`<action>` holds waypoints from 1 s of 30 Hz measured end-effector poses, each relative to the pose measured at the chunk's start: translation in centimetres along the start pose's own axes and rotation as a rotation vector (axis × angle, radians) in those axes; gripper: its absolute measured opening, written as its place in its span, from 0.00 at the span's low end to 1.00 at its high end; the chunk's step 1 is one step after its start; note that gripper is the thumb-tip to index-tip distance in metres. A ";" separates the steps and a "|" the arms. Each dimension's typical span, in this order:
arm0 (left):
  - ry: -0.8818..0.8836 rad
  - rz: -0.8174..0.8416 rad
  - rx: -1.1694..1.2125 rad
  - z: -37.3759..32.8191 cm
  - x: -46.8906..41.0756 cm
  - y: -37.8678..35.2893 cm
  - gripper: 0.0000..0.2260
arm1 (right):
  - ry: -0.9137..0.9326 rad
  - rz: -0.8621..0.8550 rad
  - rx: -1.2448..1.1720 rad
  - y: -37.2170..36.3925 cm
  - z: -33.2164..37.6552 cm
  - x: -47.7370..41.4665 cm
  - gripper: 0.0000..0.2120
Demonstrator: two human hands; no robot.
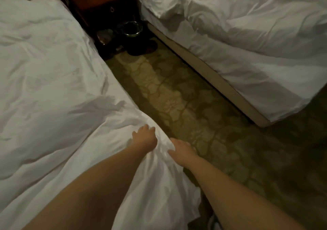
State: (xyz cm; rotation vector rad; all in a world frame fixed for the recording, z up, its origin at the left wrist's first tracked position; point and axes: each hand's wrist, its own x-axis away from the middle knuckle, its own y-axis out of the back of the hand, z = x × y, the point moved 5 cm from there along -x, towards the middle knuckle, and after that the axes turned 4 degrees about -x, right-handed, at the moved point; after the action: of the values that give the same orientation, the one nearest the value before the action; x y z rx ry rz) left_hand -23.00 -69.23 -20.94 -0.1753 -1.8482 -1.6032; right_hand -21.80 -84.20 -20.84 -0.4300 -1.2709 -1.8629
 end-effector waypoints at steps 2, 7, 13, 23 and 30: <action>-0.005 -0.032 -0.060 -2.5 -0.1 1.3 0.18 | 0.047 -0.020 0.035 4.0 -0.3 -0.8 0.23; 0.118 -0.120 -0.085 -6.5 -2.0 8.9 0.12 | 0.170 -0.115 0.110 15.0 -1.2 -2.5 0.21; 0.147 -0.219 0.068 -10.9 -4.7 18.5 0.11 | 0.300 -0.130 0.282 23.9 1.2 -4.7 0.17; 0.306 -0.187 -0.002 -3.2 -16.6 28.6 0.08 | 0.580 -0.280 0.503 36.2 15.9 -15.9 0.14; 0.328 -0.285 -0.055 4.7 -27.1 41.9 0.10 | 0.628 -0.238 0.521 46.0 28.8 -28.1 0.20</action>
State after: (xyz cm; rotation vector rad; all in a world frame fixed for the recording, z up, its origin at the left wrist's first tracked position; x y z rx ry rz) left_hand 17.24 -46.44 -1.60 0.3241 -1.6271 -1.7522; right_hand 26.46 -53.53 0.77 0.5640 -1.3179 -1.5726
